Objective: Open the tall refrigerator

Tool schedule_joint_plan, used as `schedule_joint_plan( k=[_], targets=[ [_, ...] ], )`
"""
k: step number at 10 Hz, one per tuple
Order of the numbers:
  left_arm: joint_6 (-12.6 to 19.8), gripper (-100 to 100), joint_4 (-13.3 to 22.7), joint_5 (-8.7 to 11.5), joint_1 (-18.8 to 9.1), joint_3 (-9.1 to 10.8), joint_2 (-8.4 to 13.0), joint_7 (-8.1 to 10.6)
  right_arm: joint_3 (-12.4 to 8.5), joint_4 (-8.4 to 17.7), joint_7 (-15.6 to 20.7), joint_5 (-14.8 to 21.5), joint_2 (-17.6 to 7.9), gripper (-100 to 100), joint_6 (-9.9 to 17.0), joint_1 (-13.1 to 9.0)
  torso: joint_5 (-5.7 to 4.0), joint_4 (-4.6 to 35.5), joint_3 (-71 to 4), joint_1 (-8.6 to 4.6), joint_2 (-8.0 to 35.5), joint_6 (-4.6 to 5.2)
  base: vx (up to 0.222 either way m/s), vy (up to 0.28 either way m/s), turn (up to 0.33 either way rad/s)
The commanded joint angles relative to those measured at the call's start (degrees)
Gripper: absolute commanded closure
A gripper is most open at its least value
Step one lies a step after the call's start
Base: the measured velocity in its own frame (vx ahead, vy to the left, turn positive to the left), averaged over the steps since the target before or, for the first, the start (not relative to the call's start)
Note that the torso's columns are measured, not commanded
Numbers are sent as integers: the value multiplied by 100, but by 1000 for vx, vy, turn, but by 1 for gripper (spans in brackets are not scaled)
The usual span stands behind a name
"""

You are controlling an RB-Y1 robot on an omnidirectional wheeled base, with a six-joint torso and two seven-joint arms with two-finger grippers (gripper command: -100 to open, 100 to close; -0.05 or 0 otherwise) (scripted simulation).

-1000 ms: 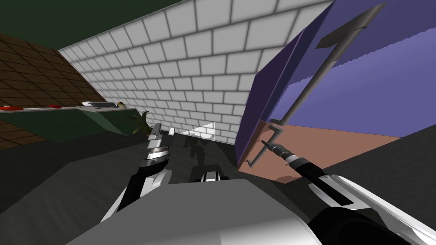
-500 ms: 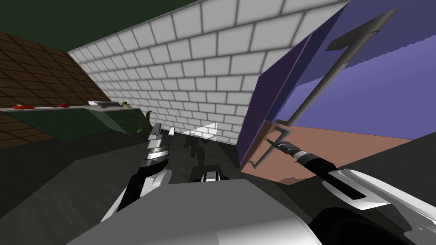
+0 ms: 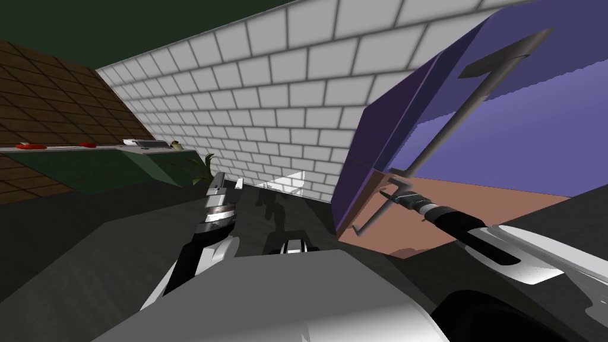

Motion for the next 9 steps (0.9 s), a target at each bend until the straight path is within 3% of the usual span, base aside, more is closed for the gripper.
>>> schedule_joint_plan(
  k=[1, 6, 9],
  targets=[
    [0, 0, 0, 0, 0, 0, 0, 0, -374, 211, 259, 147, -404, -100, 280, 243, -8, -6, -6, -11, -11, 4, 10, 69, -17],
    [0, 0, 0, 0, 0, 0, 0, 0, -897, 696, 728, 422, -1121, -100, 745, 540, -22, -5, 3, -34, 0, 9, 4, 56, -16],
    [0, 0, 0, 0, 0, 1, 1, 0, -920, 719, 741, 427, -1136, -100, 752, 551, -24, -7, 1, -38, -4, 7, 6, 29, -4]
  ],
)
